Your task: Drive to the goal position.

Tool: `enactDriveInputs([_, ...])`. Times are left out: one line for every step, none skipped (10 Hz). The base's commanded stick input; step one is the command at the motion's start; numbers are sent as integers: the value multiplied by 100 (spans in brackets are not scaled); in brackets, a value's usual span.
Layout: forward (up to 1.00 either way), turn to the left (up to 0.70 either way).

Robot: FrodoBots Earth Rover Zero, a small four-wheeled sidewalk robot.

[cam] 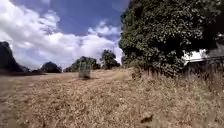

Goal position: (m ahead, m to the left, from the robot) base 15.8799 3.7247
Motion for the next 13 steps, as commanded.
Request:
enactDriveInputs([70, 0])
enactDriveInputs([70, 0])
enactDriveInputs([70, 0])
enactDriveInputs([70, 0])
enactDriveInputs([70, 0])
enactDriveInputs([70, 0])
enactDriveInputs([70, 0])
enactDriveInputs([70, 0])
enactDriveInputs([70, 35])
enactDriveInputs([70, 35])
enactDriveInputs([70, 18])
enactDriveInputs([70, 0])
enactDriveInputs([70, 0])
